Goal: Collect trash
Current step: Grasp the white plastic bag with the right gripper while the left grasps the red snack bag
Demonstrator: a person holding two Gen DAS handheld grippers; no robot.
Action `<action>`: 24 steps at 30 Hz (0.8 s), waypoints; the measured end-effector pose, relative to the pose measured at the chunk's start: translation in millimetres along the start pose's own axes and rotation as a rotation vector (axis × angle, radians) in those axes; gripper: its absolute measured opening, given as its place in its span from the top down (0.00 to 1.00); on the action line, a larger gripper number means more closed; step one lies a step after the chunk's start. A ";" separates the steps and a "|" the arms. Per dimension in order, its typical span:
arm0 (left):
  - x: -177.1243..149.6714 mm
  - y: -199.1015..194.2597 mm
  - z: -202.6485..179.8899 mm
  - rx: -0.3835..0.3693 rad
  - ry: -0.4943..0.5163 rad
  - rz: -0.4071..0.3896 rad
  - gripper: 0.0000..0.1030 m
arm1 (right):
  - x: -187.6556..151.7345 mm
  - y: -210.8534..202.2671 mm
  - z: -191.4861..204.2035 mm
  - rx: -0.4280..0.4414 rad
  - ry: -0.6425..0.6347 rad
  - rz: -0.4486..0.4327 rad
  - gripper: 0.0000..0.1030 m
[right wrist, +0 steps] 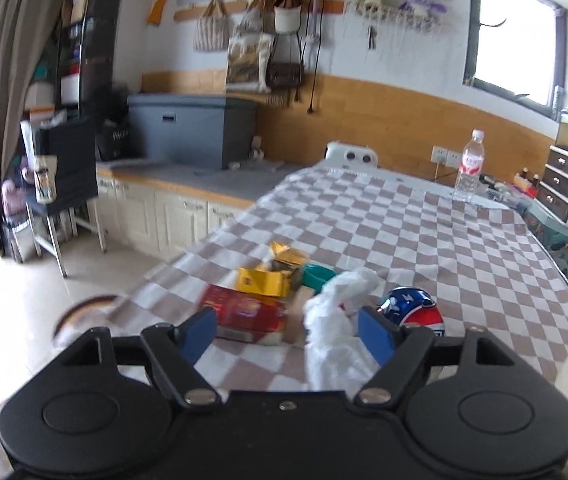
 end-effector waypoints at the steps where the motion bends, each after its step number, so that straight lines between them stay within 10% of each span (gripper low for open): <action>1: -1.4 2.7 -2.9 -0.011 -0.004 -0.003 0.00 | -3.6 11.5 -5.4 0.001 0.003 0.024 0.24; 10: -6.5 36.5 -13.6 -0.110 0.000 0.015 0.00 | -29.0 68.8 -35.6 0.009 0.118 0.064 0.56; 24: -34.9 165.7 -14.7 -0.237 0.126 0.226 0.00 | -54.1 68.2 -77.1 -0.015 0.336 -0.019 0.64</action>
Point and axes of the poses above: each gripper's, at about its wrist camera, not at the fingertips, and y roughly the way its jaws point, z to its left, x to its top, the point moved 7 cm from there along y, roughly the way its jaws point, and after that the axes turned 9 degrees about -z, right-handed, at the moved point
